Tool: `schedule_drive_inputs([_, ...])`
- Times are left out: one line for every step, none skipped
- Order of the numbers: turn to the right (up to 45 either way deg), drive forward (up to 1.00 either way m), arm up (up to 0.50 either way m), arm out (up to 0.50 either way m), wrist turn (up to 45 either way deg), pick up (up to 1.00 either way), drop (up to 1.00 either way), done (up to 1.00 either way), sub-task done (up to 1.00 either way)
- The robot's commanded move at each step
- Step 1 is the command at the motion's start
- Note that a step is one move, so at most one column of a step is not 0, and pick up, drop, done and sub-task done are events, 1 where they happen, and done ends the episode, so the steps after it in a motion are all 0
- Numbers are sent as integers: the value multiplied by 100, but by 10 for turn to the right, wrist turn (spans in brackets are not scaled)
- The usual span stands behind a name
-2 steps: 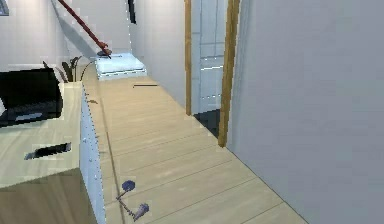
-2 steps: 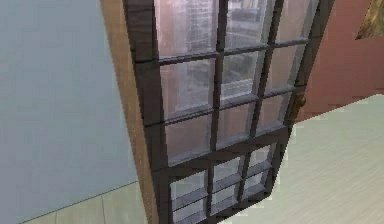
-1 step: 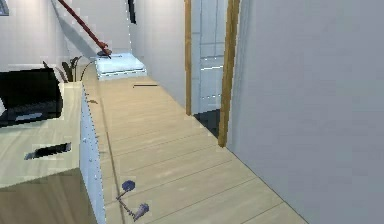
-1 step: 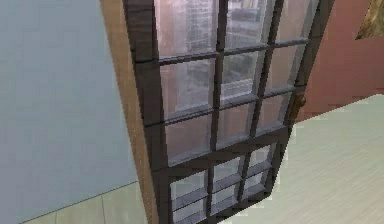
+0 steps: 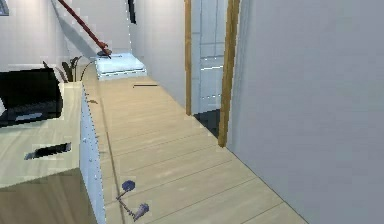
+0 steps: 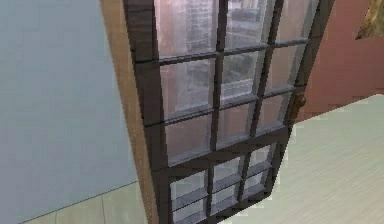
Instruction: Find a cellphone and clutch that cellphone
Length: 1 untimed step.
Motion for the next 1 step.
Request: schedule_drive_inputs([0,20,0,0,0,0,0,0,0])
